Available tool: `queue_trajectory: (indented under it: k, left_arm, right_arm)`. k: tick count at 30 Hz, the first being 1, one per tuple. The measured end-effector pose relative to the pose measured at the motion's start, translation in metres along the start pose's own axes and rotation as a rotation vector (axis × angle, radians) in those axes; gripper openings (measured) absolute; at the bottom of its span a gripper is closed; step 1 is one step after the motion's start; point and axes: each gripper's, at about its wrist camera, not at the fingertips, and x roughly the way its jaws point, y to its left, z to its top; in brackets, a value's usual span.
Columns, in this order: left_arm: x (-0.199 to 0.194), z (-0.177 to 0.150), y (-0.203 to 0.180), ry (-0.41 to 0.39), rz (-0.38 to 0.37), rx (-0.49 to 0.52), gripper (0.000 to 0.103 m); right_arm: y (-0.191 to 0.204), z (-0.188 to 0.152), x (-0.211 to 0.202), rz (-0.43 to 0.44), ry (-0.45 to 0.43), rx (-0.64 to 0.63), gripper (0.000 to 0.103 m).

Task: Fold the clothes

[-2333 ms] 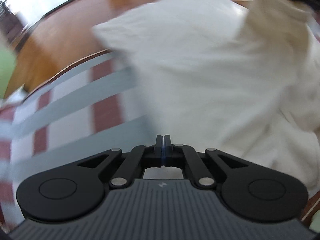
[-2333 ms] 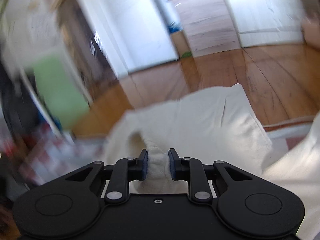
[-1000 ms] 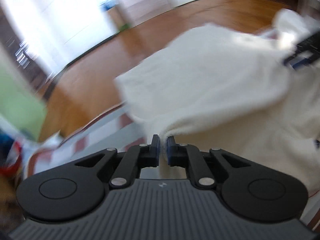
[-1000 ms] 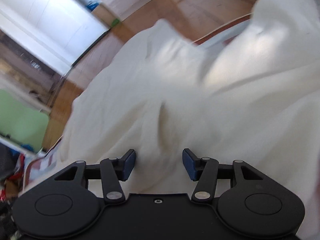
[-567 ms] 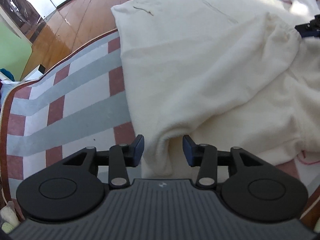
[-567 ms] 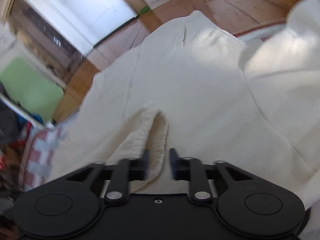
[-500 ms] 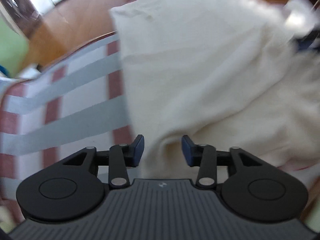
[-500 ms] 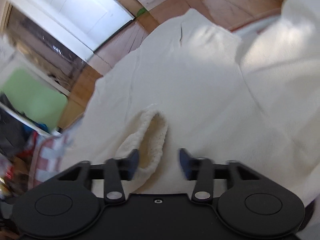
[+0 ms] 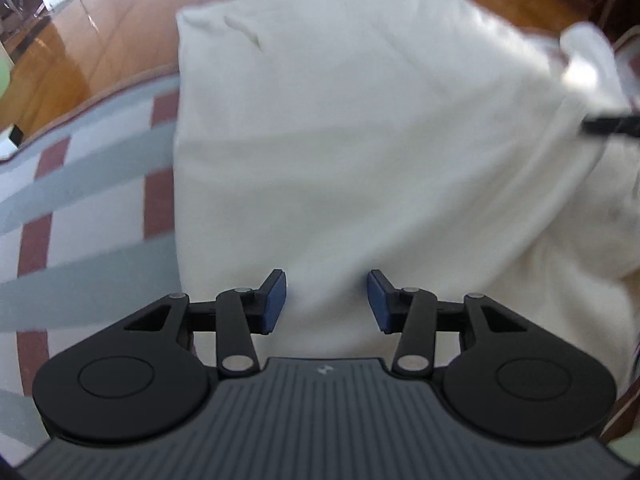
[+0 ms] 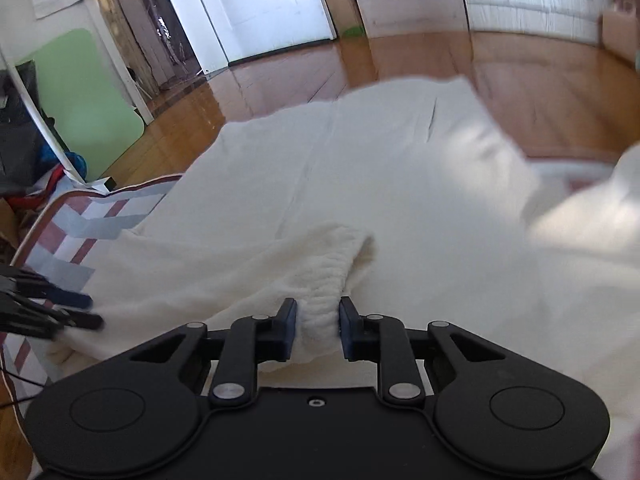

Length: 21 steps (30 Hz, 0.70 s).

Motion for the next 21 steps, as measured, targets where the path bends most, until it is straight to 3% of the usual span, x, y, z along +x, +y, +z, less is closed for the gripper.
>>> queue_trajectory:
  k: [5, 8, 12, 14, 15, 17, 19, 21]
  left_arm:
    - [0.007, -0.009, -0.001, 0.056, 0.054, 0.008, 0.052]
    - [0.002, 0.001, -0.011, 0.079, 0.103, 0.063, 0.052]
    - [-0.022, 0.024, -0.032, -0.005, 0.037, 0.074, 0.055]
    - [-0.031, 0.039, -0.046, -0.041, 0.006, 0.069, 0.068]
    - [-0.032, 0.047, -0.056, -0.055, -0.007, 0.088, 0.068]
    - [-0.031, 0.062, -0.084, -0.087, -0.041, 0.161, 0.068]
    - [-0.028, 0.075, -0.116, -0.119, -0.079, 0.24, 0.069]
    - [-0.021, 0.085, -0.147, -0.15, -0.119, 0.301, 0.069]
  right_arm:
    - [-0.03, -0.025, 0.025, -0.037, 0.141, 0.1, 0.025]
    - [-0.035, -0.031, 0.018, -0.026, 0.11, 0.085, 0.025]
    - [-0.043, -0.022, -0.008, -0.063, 0.086, 0.073, 0.029]
    - [-0.062, -0.02, -0.032, -0.002, 0.025, 0.172, 0.035]
    - [-0.072, -0.021, -0.046, 0.048, -0.016, 0.219, 0.039]
    - [-0.092, -0.024, -0.071, 0.118, -0.093, 0.301, 0.063]
    - [-0.112, -0.028, -0.091, 0.111, -0.153, 0.364, 0.064]
    - [-0.134, -0.031, -0.102, 0.05, -0.182, 0.397, 0.064]
